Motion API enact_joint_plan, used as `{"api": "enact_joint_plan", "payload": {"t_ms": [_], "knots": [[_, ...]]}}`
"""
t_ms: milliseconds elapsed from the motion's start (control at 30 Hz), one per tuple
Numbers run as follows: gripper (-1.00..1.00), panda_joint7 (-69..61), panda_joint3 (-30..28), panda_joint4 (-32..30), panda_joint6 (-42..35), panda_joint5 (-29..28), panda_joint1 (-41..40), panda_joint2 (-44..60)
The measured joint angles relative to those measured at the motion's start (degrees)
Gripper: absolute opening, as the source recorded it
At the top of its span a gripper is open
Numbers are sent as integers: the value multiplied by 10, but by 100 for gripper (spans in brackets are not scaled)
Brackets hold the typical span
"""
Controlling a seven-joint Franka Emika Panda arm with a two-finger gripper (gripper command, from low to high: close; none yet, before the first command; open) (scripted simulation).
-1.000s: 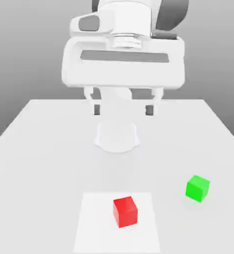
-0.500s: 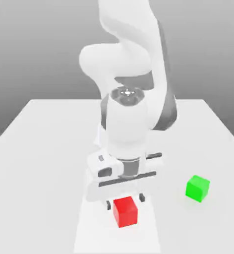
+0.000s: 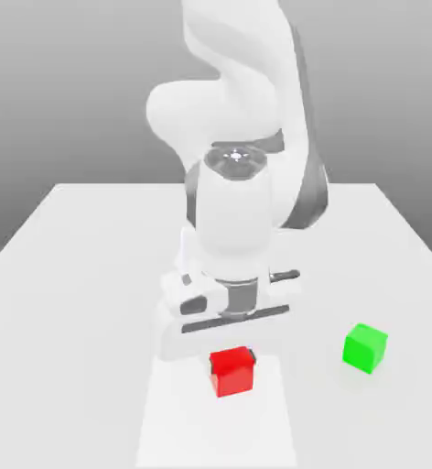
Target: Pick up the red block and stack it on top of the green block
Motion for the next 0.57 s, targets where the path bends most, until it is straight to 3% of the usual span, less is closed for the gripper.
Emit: {"api": "enact_joint_plan", "payload": {"t_ms": [233,467,500,567], "knots": [[-100,12,102,-28,-49,31,159,-78],[-100,75,104,-27,55,-49,172,31],[100,82,100,-26,67,-60,174,44],[100,82,100,-26,67,-60,174,44]]}}
